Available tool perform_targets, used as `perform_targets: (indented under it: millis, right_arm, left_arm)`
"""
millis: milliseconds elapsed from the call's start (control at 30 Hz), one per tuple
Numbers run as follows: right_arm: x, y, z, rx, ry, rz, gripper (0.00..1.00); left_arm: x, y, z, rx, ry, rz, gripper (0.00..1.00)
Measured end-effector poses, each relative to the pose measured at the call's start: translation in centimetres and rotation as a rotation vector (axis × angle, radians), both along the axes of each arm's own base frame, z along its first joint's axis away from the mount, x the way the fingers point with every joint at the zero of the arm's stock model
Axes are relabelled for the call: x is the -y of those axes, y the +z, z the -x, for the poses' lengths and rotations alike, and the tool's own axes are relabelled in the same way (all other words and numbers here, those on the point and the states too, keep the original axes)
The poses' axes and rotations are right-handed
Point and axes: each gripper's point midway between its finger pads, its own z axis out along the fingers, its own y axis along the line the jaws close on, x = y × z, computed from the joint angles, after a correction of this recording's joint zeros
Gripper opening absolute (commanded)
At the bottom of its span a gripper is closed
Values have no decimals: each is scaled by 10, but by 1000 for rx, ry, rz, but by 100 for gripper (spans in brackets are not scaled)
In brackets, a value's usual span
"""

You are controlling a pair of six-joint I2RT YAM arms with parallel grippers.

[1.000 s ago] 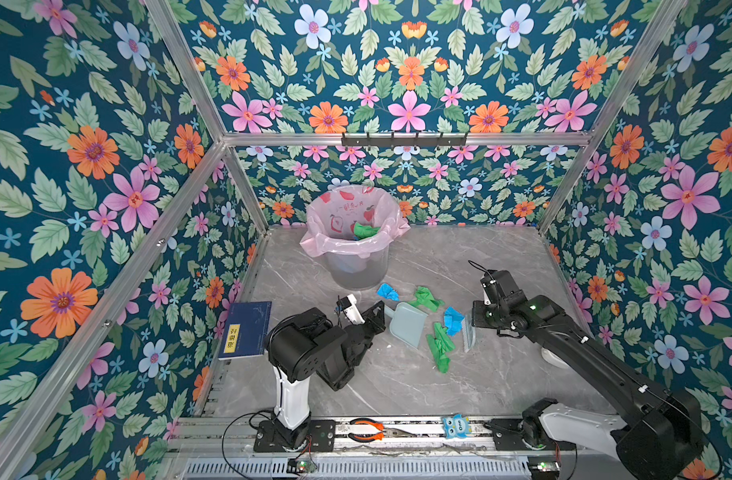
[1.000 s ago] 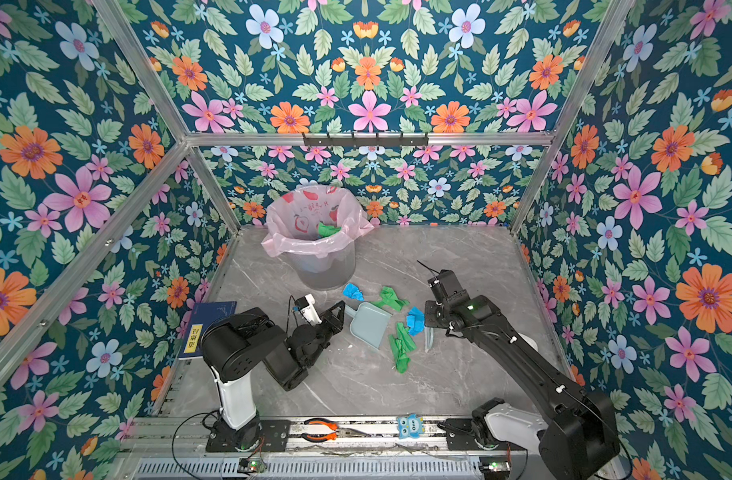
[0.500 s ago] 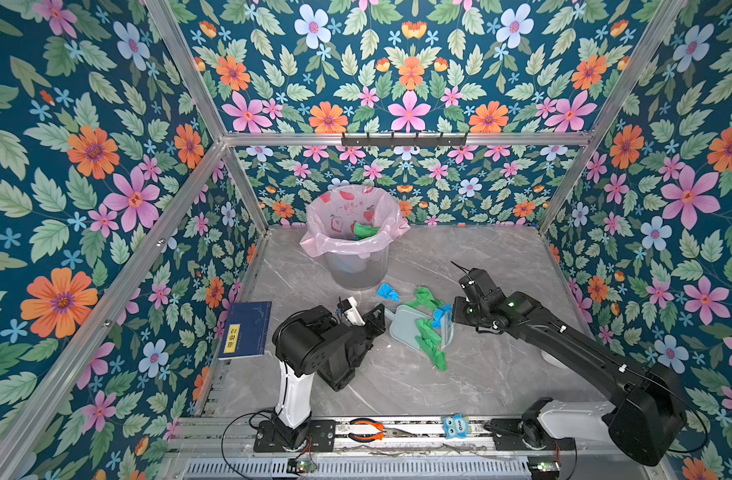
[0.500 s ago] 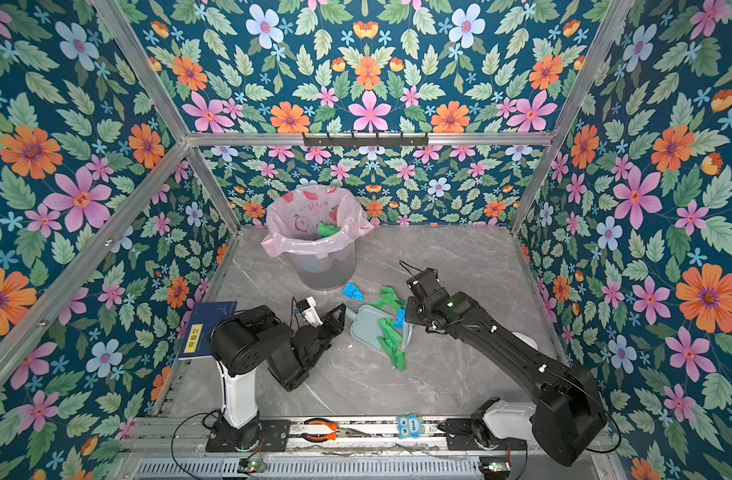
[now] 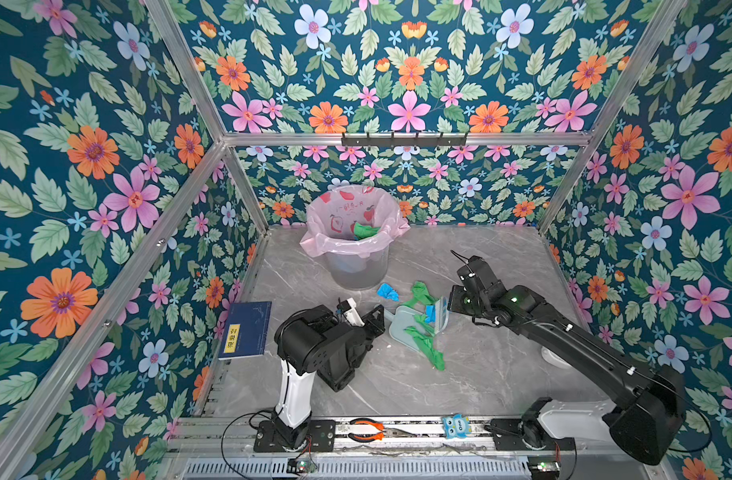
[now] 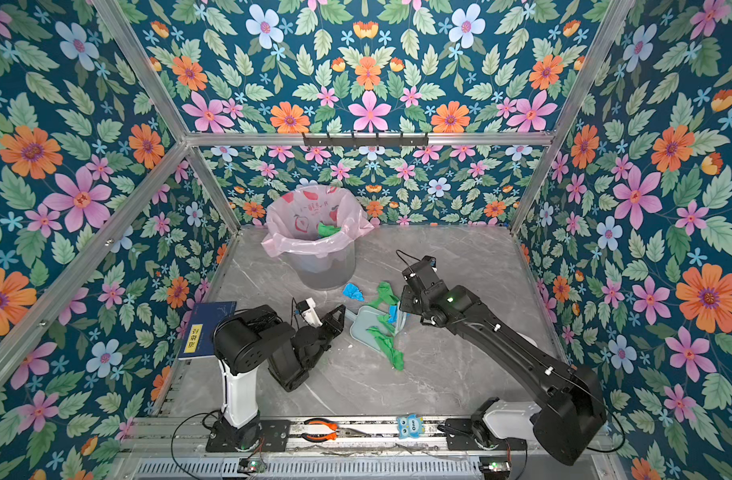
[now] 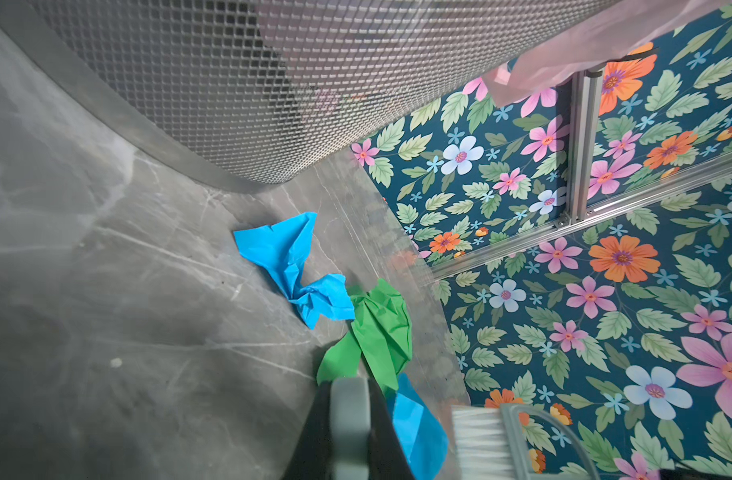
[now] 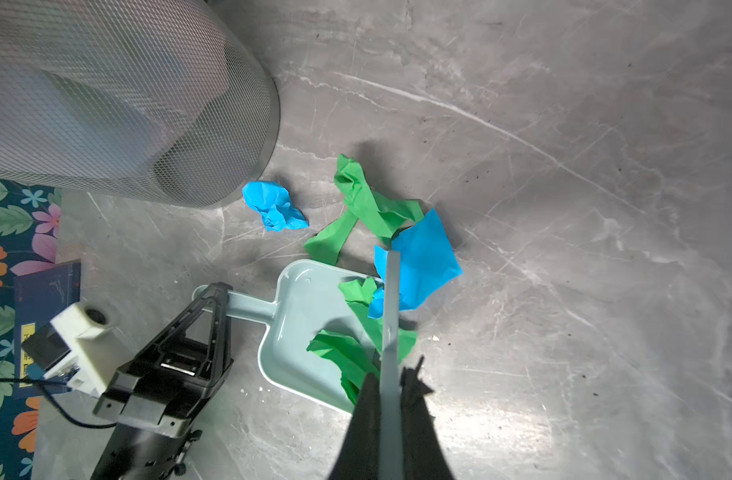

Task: Sweep away the paper scraps from the table
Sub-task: 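Move the brush in the right gripper beyond the scraps, farther from the dustpan, then sweep green and blue scraps with the right gripper's brush into the dustpan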

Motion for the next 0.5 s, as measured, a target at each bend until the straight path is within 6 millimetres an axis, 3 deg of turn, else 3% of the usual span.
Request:
perform_targets:
  millis: [100, 333, 500]
  right_arm:
    - [10, 1, 13, -4, -4, 7, 0]
    - [39, -23, 55, -103, -54, 27, 0]
    - [32, -42, 77, -172, -38, 39, 0]
  left_arm:
    - [-1, -1, 0, -4, 3, 3, 0]
    - [-1, -2, -1, -13, 6, 13, 0]
    - [-1, -4, -1, -18, 6, 14, 0]
